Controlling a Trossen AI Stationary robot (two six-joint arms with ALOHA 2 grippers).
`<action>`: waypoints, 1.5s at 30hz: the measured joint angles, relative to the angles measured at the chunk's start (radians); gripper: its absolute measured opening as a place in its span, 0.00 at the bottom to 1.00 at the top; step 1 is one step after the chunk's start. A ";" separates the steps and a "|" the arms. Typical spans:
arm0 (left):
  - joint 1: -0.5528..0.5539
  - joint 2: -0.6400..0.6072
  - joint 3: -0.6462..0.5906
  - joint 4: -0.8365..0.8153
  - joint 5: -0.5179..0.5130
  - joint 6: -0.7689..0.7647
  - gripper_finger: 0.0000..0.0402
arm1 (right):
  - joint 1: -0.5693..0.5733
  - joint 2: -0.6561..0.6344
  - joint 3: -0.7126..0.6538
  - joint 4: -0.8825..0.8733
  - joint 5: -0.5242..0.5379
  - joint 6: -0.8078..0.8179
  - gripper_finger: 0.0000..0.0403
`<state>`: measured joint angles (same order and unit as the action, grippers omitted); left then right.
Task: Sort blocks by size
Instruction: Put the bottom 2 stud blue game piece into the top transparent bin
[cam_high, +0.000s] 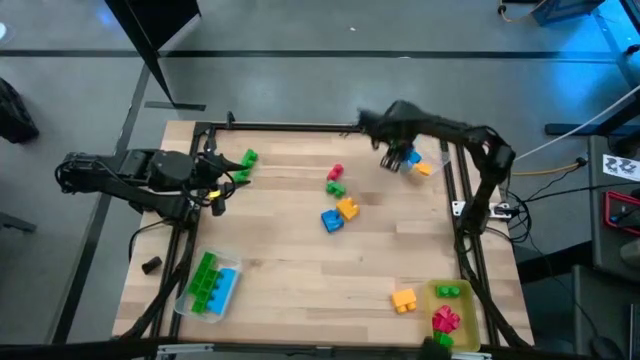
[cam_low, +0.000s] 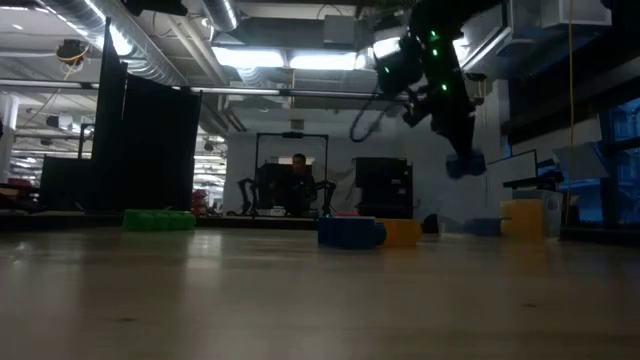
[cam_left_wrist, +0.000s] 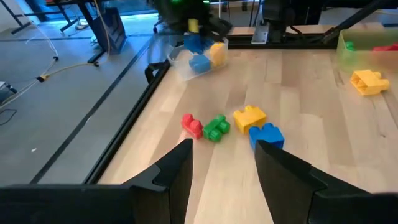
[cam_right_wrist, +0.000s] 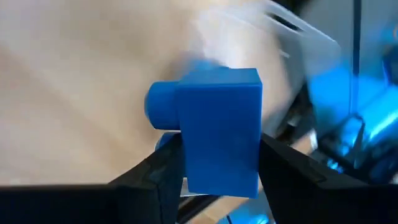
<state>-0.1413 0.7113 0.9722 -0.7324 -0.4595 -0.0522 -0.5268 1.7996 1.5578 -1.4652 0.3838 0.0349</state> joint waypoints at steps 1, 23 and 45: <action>0.000 0.000 0.000 0.000 0.000 0.000 0.39 | -0.037 0.000 0.000 0.007 0.011 -0.012 0.45; 0.000 0.118 0.000 -0.013 -0.201 0.023 0.39 | -0.298 0.000 -0.119 0.160 -0.152 -0.069 0.45; 0.487 0.292 -0.001 -0.014 -0.040 -0.084 0.39 | -0.298 0.000 -0.120 0.163 -0.185 -0.067 0.50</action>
<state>0.3459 1.0028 0.9714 -0.7467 -0.4992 -0.1360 -0.8249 1.8000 1.4380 -1.3022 0.1986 -0.0323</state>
